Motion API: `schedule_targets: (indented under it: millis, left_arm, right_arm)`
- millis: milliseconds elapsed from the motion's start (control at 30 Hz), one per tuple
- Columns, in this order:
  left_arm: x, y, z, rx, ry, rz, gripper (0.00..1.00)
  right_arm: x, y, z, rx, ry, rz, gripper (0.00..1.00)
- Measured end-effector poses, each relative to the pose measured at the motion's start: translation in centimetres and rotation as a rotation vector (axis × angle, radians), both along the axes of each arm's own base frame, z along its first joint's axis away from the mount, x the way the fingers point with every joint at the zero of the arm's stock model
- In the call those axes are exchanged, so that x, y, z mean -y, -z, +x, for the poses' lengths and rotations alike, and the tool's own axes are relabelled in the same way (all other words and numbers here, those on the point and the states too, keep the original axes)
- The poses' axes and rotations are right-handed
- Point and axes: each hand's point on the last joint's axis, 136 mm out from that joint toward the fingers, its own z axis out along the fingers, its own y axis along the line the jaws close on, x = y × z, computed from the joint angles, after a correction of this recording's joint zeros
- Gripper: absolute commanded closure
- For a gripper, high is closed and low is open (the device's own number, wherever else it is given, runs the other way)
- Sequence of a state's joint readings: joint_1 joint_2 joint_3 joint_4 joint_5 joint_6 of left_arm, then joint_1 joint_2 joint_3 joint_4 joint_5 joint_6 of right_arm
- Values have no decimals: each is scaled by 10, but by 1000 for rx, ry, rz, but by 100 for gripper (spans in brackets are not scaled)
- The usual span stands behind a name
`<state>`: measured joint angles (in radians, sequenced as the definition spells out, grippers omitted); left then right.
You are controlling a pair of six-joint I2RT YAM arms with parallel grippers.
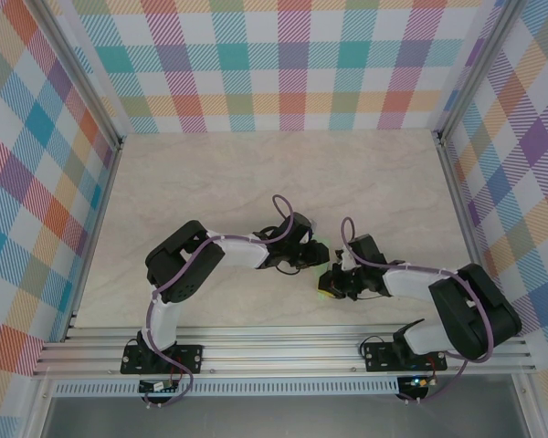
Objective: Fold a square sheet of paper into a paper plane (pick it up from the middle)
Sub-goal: Fold the wing for the fifth time at the center of the table.
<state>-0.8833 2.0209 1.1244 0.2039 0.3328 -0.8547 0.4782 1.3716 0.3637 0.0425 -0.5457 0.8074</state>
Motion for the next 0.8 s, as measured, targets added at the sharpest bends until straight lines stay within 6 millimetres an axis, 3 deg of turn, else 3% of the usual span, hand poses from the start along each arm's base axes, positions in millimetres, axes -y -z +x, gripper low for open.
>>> schedule_targets:
  millis: [367,633,800]
  left_arm:
    - [0,1,-1,-9,5,2,70]
    - [0,0,-1,-10,5,3,70]
    - [1,0,-2,-12,8,2,70]
  right_arm:
    - [4,2,-19,-10,-61,3,91]
    - [14,0,-45,-50,-96,-28,86]
    - [14,-23,-37,39,-75,-11,81]
